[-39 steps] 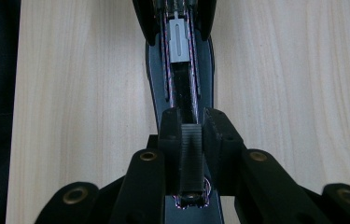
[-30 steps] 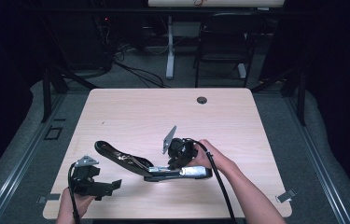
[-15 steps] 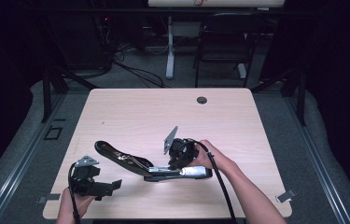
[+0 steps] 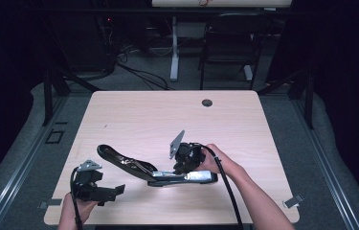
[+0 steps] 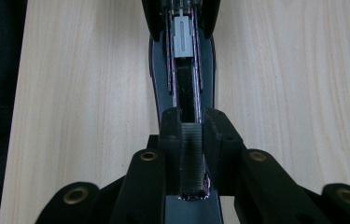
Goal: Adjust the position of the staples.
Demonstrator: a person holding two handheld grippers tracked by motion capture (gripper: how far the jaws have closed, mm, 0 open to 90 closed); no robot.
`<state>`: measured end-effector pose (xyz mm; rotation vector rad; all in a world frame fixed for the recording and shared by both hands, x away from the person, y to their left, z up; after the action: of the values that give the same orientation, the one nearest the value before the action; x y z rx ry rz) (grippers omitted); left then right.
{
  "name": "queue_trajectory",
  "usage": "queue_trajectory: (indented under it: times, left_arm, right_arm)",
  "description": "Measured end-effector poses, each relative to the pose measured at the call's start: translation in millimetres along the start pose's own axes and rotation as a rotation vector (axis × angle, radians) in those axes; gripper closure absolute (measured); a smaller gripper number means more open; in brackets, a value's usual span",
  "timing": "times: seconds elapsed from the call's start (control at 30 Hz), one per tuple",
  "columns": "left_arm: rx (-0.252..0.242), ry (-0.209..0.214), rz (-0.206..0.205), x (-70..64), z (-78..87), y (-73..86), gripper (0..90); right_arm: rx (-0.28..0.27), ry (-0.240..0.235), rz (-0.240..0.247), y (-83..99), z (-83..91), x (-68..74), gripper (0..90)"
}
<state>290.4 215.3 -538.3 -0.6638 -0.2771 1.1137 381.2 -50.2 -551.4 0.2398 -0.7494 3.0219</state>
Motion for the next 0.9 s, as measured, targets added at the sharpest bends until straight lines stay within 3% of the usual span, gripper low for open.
queue_trajectory:
  times: [0.43,0.7,0.9]
  left_arm:
    - [0.004,0.0,-0.003,-0.3,-0.3,0.1,0.1]
    - [0.005,0.0,-0.003,-0.3,-0.2,0.2,0.1]
    - [0.004,-0.001,-0.004,-0.6,-0.7,0.2,0.1]
  right_arm:
    - [-0.006,-0.009,0.003,3.9,-0.9,-1.1,77.6]
    - [0.024,-0.001,0.027,3.5,-2.3,-0.9,77.4]
    - [0.019,-0.008,0.016,4.7,-1.6,-0.9,74.4]
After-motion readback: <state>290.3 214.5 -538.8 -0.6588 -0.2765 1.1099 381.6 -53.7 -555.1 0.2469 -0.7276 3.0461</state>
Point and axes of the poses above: each handheld gripper's, and its own axes: z roughly backward along the jaws, y roughly out of its underside, x roughly to its left, the point moved 5 cm from there along -z, roughly forward along the jaws, and after that the axes turned 8 degrees about -y, right-handed, at the moved point
